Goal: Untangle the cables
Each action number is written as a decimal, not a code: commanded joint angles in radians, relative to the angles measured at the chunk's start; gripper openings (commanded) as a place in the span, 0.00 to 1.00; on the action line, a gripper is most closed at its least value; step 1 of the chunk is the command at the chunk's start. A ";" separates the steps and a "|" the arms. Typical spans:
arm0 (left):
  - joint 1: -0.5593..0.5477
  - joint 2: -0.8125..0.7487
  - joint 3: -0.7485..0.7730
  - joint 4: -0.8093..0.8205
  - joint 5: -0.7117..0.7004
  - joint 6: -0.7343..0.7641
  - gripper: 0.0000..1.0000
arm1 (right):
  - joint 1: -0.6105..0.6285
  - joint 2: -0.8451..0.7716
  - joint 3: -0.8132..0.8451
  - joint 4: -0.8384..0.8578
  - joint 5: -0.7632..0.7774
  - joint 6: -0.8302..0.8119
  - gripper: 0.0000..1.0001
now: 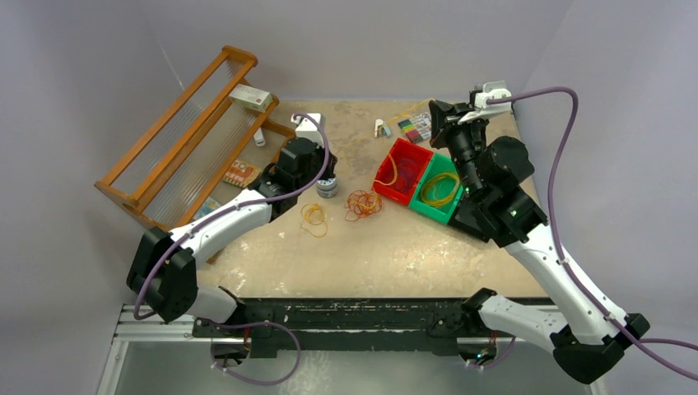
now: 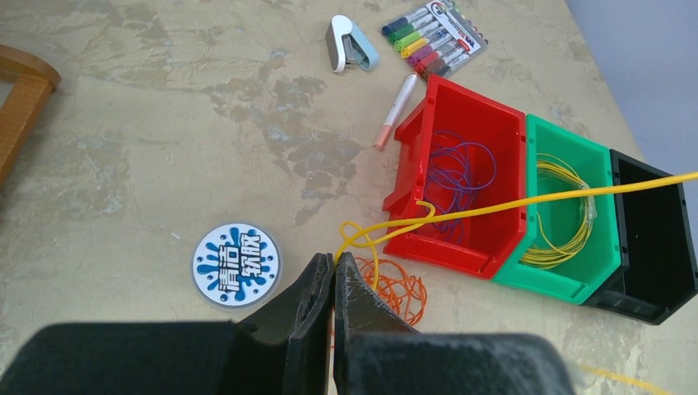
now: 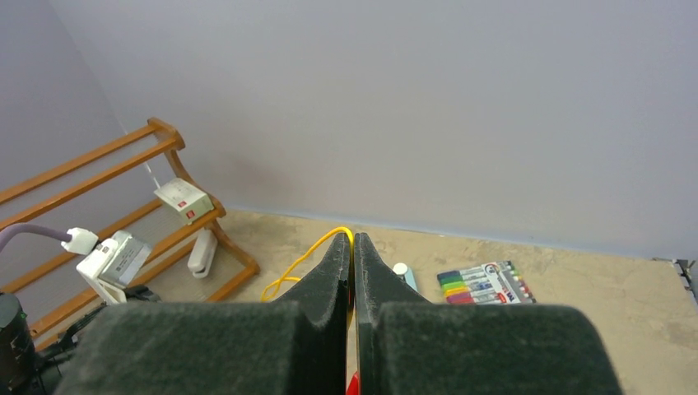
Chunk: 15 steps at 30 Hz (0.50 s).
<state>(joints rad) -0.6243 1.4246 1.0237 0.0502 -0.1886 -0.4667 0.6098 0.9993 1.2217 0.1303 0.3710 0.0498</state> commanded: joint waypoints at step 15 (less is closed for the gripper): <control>-0.002 -0.054 -0.039 0.113 0.194 0.010 0.44 | 0.000 0.004 0.010 0.058 0.088 -0.009 0.00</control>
<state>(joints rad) -0.6243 1.4151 0.9997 0.0887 -0.0494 -0.4599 0.6098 1.0031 1.2217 0.1341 0.3958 0.0479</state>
